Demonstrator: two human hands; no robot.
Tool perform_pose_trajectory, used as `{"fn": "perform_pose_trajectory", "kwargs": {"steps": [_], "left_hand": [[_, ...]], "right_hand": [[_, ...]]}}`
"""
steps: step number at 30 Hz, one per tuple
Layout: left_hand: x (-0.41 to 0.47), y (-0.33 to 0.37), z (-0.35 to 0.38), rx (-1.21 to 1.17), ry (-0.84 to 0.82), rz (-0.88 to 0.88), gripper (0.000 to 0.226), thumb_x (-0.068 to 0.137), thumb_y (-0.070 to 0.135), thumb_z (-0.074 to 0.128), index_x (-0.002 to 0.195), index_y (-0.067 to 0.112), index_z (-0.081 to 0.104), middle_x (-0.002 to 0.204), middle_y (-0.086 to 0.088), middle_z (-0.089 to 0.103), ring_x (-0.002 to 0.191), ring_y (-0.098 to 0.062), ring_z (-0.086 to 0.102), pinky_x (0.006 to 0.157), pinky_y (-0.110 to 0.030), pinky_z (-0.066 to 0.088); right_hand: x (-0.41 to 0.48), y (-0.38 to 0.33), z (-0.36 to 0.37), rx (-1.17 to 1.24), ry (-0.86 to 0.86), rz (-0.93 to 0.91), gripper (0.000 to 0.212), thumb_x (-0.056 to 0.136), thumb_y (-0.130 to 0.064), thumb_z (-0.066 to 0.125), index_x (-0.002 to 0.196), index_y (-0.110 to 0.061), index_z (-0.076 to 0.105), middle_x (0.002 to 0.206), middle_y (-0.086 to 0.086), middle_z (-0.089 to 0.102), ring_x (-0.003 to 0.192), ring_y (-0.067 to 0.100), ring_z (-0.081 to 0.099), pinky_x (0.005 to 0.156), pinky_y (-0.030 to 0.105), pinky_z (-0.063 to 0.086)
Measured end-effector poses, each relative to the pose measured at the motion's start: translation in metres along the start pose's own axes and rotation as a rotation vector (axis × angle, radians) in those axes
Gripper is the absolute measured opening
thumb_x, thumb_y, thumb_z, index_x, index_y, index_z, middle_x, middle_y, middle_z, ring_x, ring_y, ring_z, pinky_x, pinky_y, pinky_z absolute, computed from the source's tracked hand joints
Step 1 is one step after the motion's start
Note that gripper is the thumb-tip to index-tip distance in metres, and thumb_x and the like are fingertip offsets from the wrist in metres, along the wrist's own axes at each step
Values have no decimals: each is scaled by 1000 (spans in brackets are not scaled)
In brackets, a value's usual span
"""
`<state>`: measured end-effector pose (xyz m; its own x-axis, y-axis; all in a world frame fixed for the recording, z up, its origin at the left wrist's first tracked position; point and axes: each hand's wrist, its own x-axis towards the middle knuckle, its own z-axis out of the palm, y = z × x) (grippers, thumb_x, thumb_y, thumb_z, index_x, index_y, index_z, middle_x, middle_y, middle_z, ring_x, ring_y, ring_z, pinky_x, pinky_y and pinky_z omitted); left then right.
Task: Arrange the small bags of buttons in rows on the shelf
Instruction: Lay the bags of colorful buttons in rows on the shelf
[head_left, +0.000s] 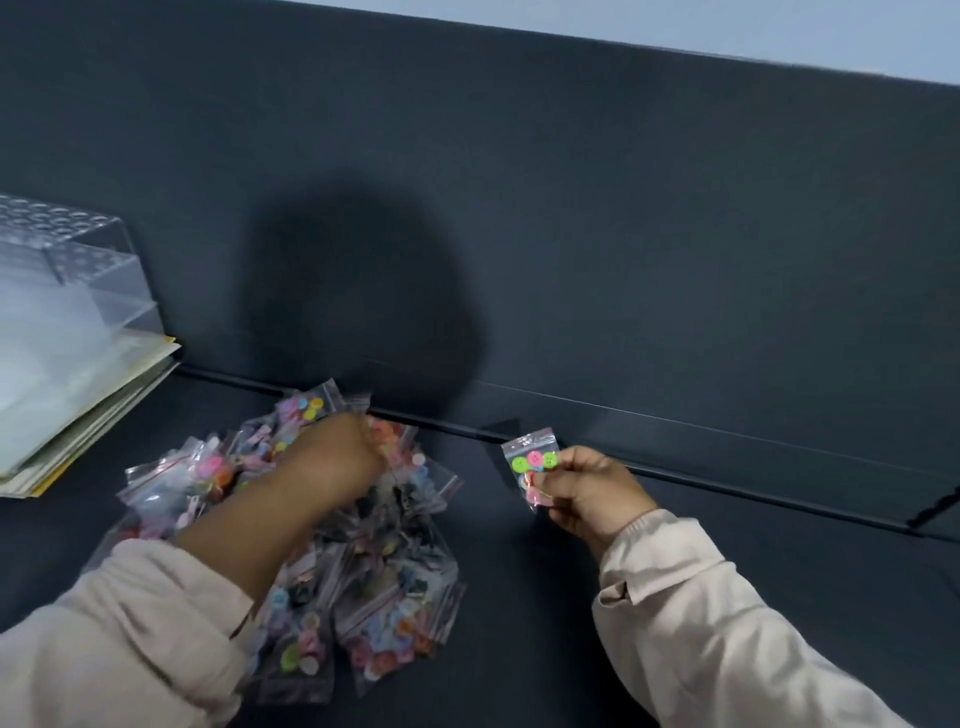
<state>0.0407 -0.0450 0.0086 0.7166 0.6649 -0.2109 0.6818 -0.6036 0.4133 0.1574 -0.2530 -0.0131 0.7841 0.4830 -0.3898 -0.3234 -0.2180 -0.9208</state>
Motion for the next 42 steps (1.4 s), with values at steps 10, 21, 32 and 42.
{"fn": "perform_pose_trajectory", "kwargs": {"steps": [10, 21, 32, 42], "left_hand": [[39, -11, -9, 63, 236, 258, 26, 89, 22, 55, 112, 21, 68, 116, -12, 60, 108, -30, 57, 88, -28, 43], [69, -13, -3, 185, 18, 331, 10, 84, 20, 56, 84, 27, 64, 109, 2, 67, 103, -20, 61, 85, -26, 46], [48, 7, -31, -640, 106, 137, 13, 76, 2, 67, 71, 9, 57, 62, -5, 56, 56, -18, 51, 46, -21, 40], [10, 72, 10, -963, -134, 69, 18, 87, -7, 53, 97, 7, 57, 71, -7, 58, 41, -5, 53, 41, -18, 45]], "right_hand": [[12, -8, 28, 98, 47, 17, 18, 83, 7, 58, 78, -11, 54, 73, 10, 62, 61, 18, 55, 56, 23, 44], [15, -2, 30, 126, 92, 36, 17, 82, 7, 60, 81, -10, 55, 78, 8, 65, 67, 18, 61, 58, 26, 48], [7, 0, 18, 203, 86, 45, 22, 81, 9, 58, 77, -12, 54, 66, 5, 68, 59, 15, 64, 58, 27, 48], [-9, 8, -26, 183, 116, 27, 26, 77, 11, 62, 93, -9, 62, 87, 11, 66, 74, 21, 62, 52, 21, 48]]}}
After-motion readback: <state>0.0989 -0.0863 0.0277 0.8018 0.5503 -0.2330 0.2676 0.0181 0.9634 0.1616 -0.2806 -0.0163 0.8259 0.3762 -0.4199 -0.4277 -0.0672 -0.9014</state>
